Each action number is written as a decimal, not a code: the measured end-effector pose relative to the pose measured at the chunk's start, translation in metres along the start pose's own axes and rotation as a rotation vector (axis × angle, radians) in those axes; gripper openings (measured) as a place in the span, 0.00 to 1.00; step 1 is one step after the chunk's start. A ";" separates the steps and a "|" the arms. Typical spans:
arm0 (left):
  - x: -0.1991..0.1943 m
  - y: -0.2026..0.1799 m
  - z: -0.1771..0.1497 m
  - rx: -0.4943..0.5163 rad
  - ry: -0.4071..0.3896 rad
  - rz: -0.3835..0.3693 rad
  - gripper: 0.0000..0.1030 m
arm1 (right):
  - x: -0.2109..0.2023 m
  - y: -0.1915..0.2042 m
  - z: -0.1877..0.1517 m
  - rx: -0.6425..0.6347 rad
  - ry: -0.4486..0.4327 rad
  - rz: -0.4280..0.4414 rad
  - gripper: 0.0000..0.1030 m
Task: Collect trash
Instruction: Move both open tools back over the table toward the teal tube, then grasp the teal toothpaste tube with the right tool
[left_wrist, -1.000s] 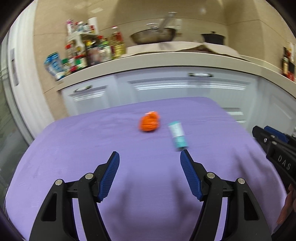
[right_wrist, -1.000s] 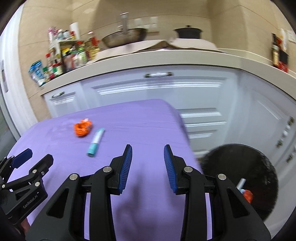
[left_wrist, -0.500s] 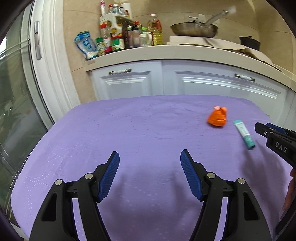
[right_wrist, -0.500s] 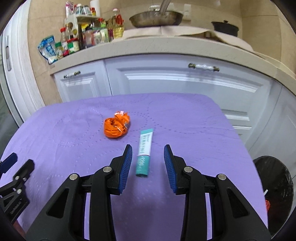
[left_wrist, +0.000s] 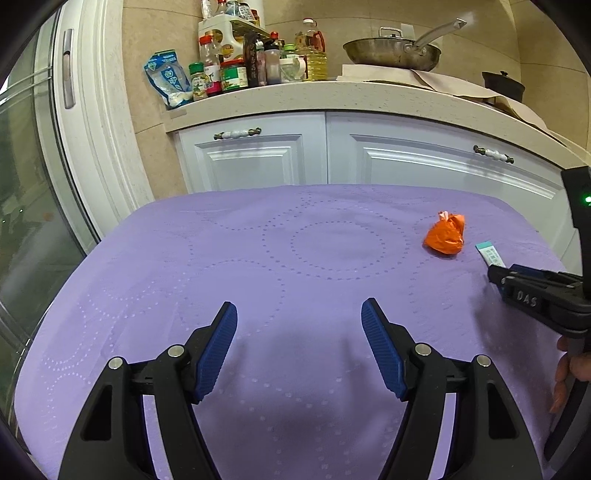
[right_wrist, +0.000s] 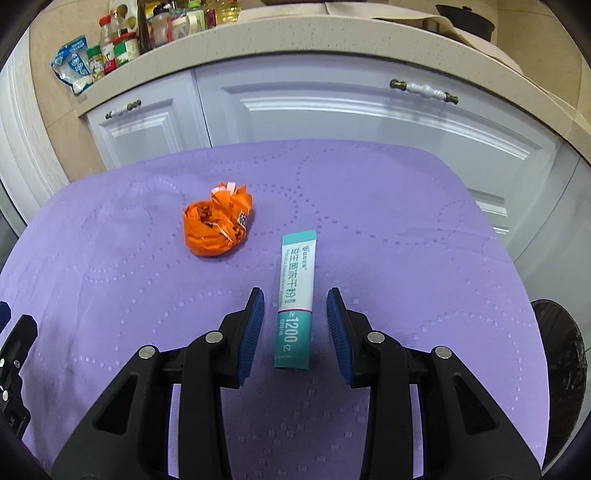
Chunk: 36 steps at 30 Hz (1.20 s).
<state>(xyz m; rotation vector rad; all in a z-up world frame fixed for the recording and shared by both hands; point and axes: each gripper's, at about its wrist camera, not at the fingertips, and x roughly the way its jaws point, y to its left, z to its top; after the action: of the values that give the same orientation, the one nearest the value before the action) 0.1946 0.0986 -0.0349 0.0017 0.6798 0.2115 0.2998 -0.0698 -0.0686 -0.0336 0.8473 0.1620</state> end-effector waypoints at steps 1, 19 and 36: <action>0.001 -0.001 0.001 -0.002 0.002 -0.006 0.66 | 0.002 0.000 0.000 -0.001 0.009 0.000 0.33; 0.006 -0.064 0.024 0.065 0.001 -0.109 0.66 | -0.019 -0.048 0.010 0.027 -0.077 -0.013 0.16; 0.045 -0.127 0.045 0.128 0.027 -0.119 0.66 | -0.014 -0.109 0.025 0.061 -0.103 -0.036 0.16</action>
<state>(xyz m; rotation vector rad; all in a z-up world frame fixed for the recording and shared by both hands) 0.2816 -0.0139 -0.0368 0.0811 0.7174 0.0539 0.3257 -0.1764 -0.0451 0.0166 0.7477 0.1026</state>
